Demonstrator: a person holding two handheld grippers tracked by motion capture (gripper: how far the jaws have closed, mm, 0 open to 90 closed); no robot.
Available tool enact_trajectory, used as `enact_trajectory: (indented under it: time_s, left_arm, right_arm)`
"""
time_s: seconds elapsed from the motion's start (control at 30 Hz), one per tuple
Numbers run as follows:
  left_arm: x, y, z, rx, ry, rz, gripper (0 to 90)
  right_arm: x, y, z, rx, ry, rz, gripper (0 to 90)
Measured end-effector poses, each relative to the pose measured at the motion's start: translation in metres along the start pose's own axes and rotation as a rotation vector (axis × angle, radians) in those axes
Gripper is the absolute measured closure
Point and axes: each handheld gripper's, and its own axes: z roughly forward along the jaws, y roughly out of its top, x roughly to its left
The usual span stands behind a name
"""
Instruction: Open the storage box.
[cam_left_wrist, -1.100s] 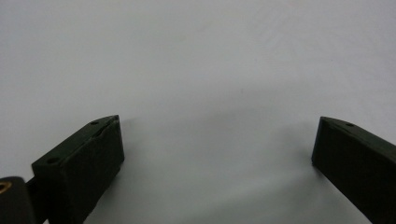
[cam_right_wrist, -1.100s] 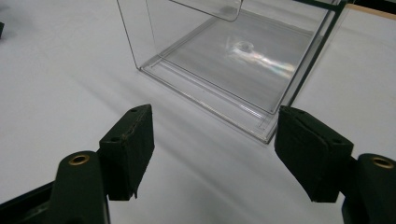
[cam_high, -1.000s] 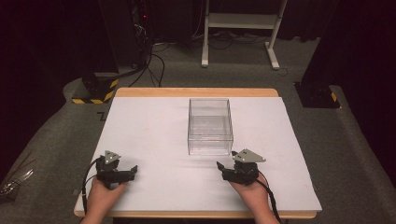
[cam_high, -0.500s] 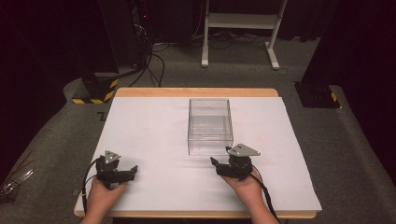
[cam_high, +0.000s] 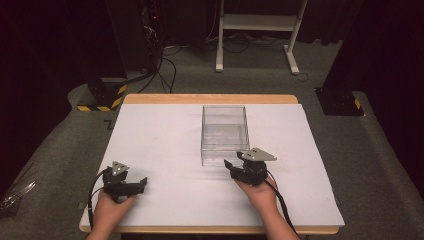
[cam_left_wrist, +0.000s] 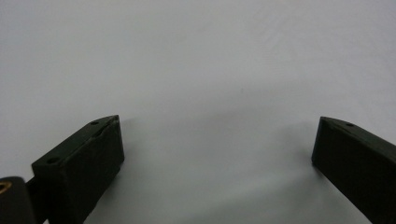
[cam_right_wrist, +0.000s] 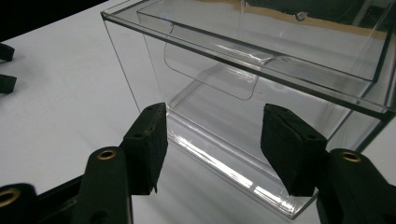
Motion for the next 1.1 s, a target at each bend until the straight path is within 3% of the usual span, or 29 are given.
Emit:
enact_trajectory:
  time_s: [0.5,1.1]
  left_arm:
    - [0.000,0.000,0.000,-0.002,-0.002,-0.004,2.3]
    - [0.000,0.000,0.000,-0.003,-0.001,-0.004,2.3]
  right_arm:
    - [-0.005,0.004,0.005,-0.057,0.029,0.014,55.0]
    - [-0.028,-0.001,0.007,-0.089,0.158,0.043,70.5]
